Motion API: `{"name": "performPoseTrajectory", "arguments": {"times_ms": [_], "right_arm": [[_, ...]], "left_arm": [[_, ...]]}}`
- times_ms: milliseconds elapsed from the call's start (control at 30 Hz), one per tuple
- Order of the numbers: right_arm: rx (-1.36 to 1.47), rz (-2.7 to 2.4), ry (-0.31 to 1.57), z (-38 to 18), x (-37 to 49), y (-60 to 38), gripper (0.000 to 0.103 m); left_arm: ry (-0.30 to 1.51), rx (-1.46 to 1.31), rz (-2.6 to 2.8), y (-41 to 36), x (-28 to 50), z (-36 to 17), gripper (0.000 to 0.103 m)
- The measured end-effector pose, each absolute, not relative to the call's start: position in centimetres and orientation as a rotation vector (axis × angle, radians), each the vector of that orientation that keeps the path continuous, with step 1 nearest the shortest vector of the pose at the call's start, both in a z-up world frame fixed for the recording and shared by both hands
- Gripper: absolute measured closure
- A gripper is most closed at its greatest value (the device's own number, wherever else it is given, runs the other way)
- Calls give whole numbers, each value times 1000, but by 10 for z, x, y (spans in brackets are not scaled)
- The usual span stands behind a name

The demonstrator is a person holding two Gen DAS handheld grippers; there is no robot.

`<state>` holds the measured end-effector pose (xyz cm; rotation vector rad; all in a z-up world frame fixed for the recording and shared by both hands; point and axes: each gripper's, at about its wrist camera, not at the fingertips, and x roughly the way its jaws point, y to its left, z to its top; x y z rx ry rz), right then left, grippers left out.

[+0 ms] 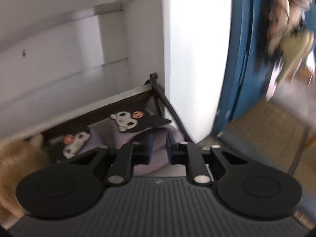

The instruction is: Organize scattered shoes

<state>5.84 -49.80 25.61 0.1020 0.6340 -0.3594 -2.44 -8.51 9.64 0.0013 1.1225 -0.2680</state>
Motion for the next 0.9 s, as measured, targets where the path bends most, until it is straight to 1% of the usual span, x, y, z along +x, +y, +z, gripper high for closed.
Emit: {"name": "performPoseTrajectory", "arguments": {"times_ms": [133, 167, 200, 267, 300, 333, 400, 467, 533, 600, 667, 733, 900], "right_arm": [[105, -347, 637, 256, 59, -502, 88], [99, -336, 628, 256, 57, -502, 87], [105, -329, 607, 256, 51, -502, 83], [150, -322, 531, 258, 30, -501, 59], [163, -320, 499, 258, 21, -499, 52], [156, -322, 477, 258, 12, -494, 42], [117, -329, 439, 257, -9, -482, 36], [63, -325, 403, 255, -34, -471, 18], [21, -315, 370, 250, -59, -461, 11], [9, -305, 362, 245, -76, -456, 8], [22, -295, 371, 237, -89, -455, 2], [73, -285, 390, 225, -94, -459, 0], [158, -278, 485, 191, -96, -461, 0]], "left_arm": [[1122, -3, -267, -85, -25, 96, 1], [1121, -4, -270, -86, -25, 96, 1], [1119, -3, -274, -87, -26, 97, 1], [1114, 4, -280, -89, -27, 97, 1], [1114, 7, -281, -90, -27, 97, 0], [1116, 10, -283, -90, -27, 96, 0], [1119, 10, -280, -91, -27, 95, 0], [1121, 7, -276, -90, -26, 94, 0], [1121, 8, -276, -91, -26, 93, 0], [1120, 17, -280, -93, -28, 93, 0], [1122, 19, -284, -96, -29, 93, 0], [1123, 21, -289, -99, -31, 93, 0], [1128, 36, -283, -109, -33, 92, 0]]}}
